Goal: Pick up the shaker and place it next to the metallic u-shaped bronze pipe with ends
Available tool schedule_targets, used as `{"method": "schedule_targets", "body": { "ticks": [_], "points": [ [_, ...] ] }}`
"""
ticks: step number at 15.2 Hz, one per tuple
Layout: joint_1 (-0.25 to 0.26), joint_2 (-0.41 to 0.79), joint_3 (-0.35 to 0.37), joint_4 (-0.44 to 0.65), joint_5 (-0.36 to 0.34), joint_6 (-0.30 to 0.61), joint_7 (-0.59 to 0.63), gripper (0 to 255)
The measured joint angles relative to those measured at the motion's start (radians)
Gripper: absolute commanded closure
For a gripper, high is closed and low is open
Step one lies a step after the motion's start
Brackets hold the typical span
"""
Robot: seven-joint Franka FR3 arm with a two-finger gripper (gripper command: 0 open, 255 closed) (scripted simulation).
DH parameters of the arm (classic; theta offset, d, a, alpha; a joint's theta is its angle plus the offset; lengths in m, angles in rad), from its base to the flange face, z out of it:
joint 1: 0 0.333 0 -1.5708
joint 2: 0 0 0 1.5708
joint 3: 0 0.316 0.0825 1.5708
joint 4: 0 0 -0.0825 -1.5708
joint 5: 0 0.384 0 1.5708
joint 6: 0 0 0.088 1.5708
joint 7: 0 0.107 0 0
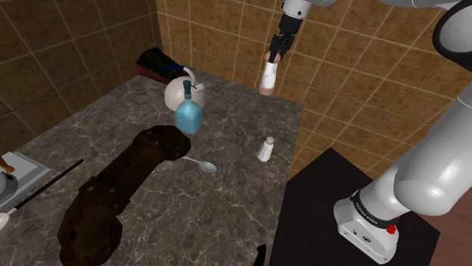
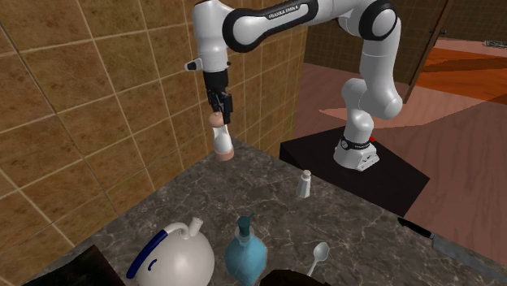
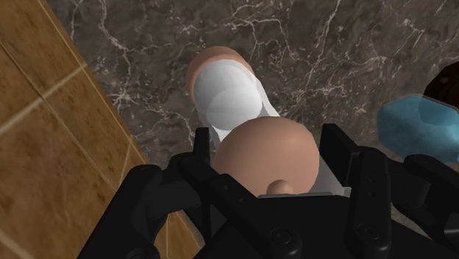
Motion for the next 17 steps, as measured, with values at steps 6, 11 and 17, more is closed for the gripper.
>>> {"method": "schedule_targets", "body": {
  "ticks": [6,11,17],
  "points": [
    [-0.003,-0.007,-0.003,0.069,-0.005,-0.075,0.010,255],
    [-0.007,-0.001,-0.004,0.143,-0.005,-0.143,0.020,255],
    [-0.013,0.015,-0.006,0.246,-0.002,-0.230,0.032,255]
  ]
}}
